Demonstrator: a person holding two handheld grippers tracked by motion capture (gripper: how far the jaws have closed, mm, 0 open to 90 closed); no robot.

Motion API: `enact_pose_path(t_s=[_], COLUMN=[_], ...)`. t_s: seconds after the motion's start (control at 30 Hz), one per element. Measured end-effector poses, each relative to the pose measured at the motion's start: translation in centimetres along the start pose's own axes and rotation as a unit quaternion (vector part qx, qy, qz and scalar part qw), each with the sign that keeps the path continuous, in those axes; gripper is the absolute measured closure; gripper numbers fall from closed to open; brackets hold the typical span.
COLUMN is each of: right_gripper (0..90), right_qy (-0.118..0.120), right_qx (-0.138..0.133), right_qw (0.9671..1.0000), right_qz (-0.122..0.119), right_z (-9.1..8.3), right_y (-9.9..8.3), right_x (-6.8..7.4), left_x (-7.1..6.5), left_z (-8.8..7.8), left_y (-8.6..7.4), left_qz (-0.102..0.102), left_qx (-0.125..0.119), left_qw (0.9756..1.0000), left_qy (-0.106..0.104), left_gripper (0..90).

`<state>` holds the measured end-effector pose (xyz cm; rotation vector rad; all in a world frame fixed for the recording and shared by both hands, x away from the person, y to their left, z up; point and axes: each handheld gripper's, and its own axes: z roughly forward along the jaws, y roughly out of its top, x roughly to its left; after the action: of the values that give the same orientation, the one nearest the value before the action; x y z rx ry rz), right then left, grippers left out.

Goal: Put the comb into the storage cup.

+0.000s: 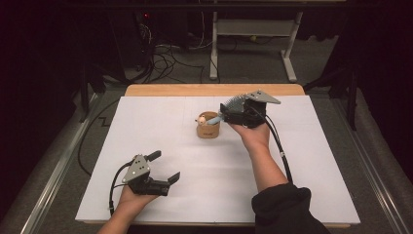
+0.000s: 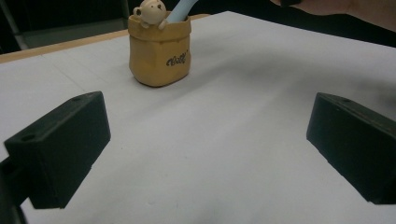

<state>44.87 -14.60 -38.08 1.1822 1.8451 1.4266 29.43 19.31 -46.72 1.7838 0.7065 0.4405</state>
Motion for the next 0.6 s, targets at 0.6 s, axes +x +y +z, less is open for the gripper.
enact_pose_path(t_s=[0.6], right_gripper=[0.3], right_qy=[0.0], right_qx=[0.006], right_qw=[0.9998], right_qz=[-0.019], right_z=[-1.1], right_y=[-0.5], right_x=[-0.2], left_x=[0.3], left_z=[-0.1], left_y=[0.0], left_qz=[-0.008], left_qx=[-0.002], left_qw=[1.0], left_qy=[0.003], left_gripper=[0.3])
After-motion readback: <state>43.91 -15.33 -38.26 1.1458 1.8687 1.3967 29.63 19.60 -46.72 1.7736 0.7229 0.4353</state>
